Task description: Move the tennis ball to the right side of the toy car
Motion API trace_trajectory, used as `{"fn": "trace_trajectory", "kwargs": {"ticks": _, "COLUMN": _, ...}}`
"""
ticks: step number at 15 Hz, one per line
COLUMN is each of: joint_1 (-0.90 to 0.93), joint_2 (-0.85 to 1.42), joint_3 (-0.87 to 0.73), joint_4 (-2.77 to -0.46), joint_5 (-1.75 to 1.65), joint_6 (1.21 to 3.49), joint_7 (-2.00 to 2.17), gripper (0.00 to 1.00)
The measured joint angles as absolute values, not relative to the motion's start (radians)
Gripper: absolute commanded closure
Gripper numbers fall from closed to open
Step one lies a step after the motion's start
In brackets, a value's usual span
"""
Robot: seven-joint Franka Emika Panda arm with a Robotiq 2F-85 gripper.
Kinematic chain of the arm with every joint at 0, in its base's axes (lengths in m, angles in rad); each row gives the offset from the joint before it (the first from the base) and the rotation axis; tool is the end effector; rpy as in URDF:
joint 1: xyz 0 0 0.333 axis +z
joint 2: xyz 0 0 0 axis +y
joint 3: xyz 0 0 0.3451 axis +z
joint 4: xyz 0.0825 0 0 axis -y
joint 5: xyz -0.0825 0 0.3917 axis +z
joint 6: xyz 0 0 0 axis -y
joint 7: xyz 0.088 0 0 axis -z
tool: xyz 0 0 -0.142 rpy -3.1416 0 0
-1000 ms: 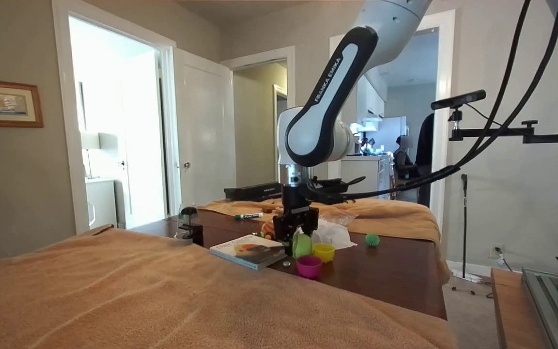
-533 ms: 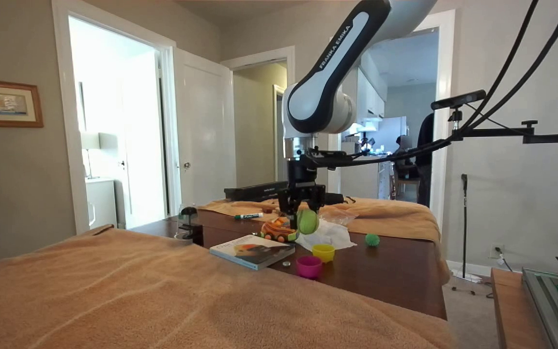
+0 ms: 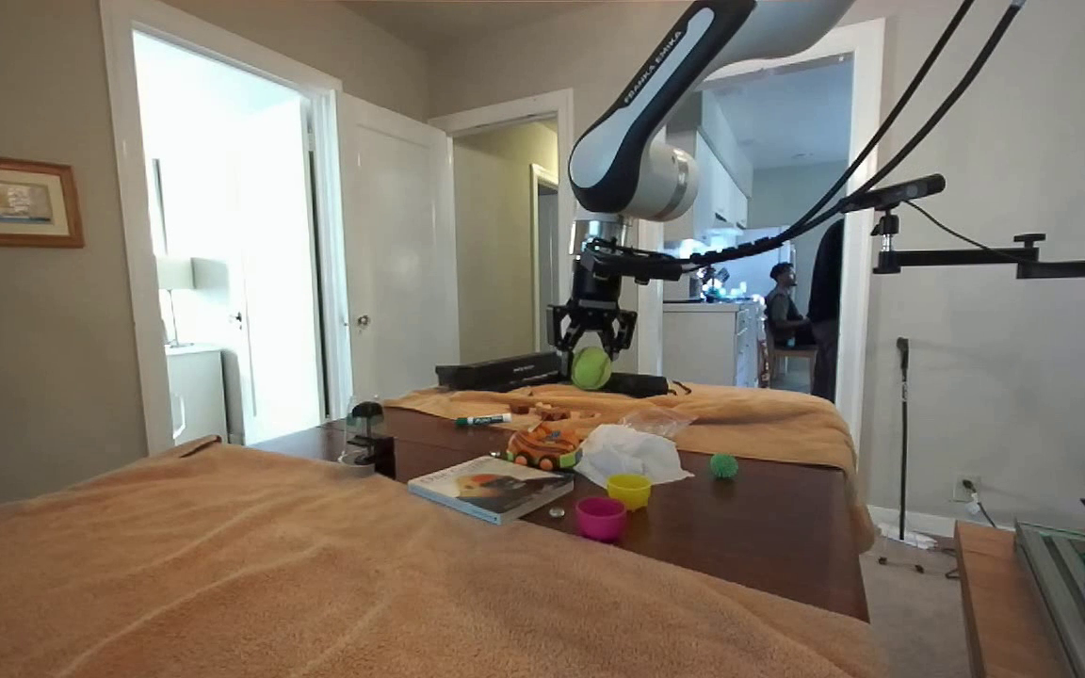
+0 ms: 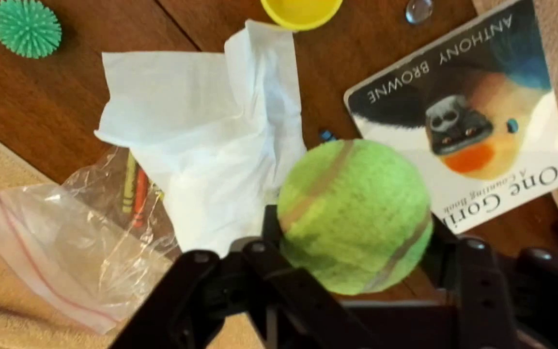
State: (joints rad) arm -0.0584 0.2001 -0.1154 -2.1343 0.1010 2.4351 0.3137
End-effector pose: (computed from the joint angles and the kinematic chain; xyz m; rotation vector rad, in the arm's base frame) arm 0.5831 -0.0989 0.3119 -2.9650 0.8486 -0.1530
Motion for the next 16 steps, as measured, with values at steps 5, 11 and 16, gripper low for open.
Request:
{"fn": "trace_trajectory", "kwargs": {"ticks": 5, "joint_1": -0.086, "joint_2": 0.235, "joint_3": -0.14, "joint_4": -2.042, "joint_5": 0.11, "joint_6": 2.451, "joint_7": 0.364, "gripper": 0.59}}
{"fn": "trace_trajectory", "kwargs": {"ticks": 11, "joint_1": -0.116, "joint_2": 0.347, "joint_3": -0.151, "joint_4": -1.95, "joint_5": 0.168, "joint_6": 2.597, "joint_7": 0.381, "gripper": 0.59}}
{"fn": "trace_trajectory", "kwargs": {"ticks": 16, "joint_1": -0.122, "joint_2": 0.432, "joint_3": -0.166, "joint_4": -1.878, "joint_5": 0.172, "joint_6": 2.631, "joint_7": 0.393, "gripper": 0.59}}
